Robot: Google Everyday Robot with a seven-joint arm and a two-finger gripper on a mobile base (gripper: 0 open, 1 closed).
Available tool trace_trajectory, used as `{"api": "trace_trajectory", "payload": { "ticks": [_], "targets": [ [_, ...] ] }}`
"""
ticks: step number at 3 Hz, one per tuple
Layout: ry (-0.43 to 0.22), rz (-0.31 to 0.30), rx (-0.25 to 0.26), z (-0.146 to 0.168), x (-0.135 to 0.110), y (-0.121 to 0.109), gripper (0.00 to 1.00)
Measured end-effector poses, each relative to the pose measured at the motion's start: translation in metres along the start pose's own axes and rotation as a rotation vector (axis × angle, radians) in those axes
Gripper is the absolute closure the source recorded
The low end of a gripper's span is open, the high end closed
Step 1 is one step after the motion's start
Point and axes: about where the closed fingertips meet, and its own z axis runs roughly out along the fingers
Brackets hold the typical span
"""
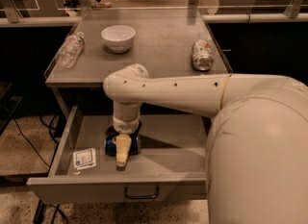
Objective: Pick pepsi can from top drawer and place on counter
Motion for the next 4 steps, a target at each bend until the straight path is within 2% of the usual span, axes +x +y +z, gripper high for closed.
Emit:
{"api": "trace_trajectory", "payload": {
  "ticks": [1, 2, 4],
  "targets": [
    [0.001, 0.001, -0.003, 0.0022, 0.0002, -0.0003, 0.0],
    [0.001, 0.001, -0.003, 0.0022, 0.0002, -0.0003, 0.19],
    [0.001, 0.001, -0.003, 0.0022, 0.0002, -0.0002, 0.65]
  ]
}}
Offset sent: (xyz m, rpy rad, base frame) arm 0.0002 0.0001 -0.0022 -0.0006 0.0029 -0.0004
